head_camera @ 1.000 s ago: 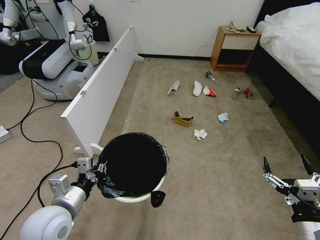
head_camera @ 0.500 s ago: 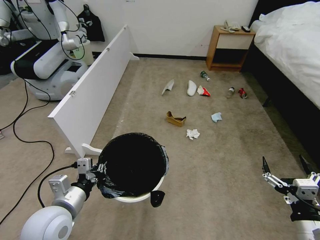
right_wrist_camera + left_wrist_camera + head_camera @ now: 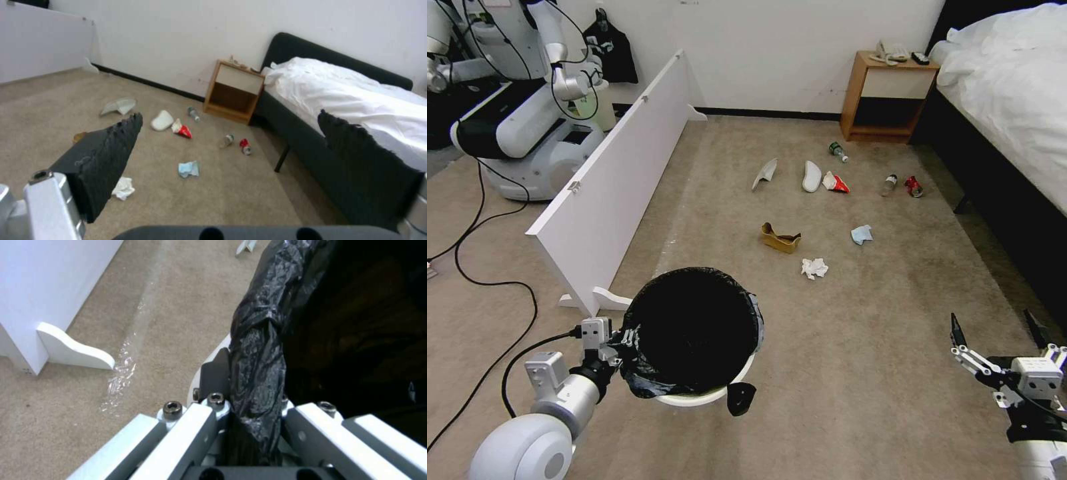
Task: Pick up the trash bin, then pick up the garbage from the floor and place it into the trash bin.
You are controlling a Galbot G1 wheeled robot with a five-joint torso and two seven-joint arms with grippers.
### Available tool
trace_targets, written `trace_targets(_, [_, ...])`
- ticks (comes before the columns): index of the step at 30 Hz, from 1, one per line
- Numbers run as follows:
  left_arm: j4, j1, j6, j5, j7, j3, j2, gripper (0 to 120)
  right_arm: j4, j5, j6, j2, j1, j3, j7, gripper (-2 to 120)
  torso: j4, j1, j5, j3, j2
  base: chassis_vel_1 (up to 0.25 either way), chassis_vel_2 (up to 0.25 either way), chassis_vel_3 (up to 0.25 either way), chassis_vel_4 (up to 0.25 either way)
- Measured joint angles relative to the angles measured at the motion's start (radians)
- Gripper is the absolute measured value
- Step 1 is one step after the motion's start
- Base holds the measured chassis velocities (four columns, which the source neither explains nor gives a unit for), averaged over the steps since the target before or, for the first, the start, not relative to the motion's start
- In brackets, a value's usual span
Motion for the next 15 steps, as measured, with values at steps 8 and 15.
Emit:
trace_targets(8, [0.002,0.0,-0.001,0.002,0.001,0.0,-0.001,2,0.001,-0.001,-0.001,0.003,0.0,-0.001,-0.001,100,0.0,0.0,0.0,0.0,0.0,0.0,0.0,0.0,0.0])
trace_targets(15, [0.004,0.0,-0.003,0.004,0.003,0.0,-0.002,2,0.001,-0.003,-0.001,0.006,0.0,-0.001,-0.002,100,0.0,0.0,0.0,0.0,0.0,-0.017,0.006,0.007,-0.015])
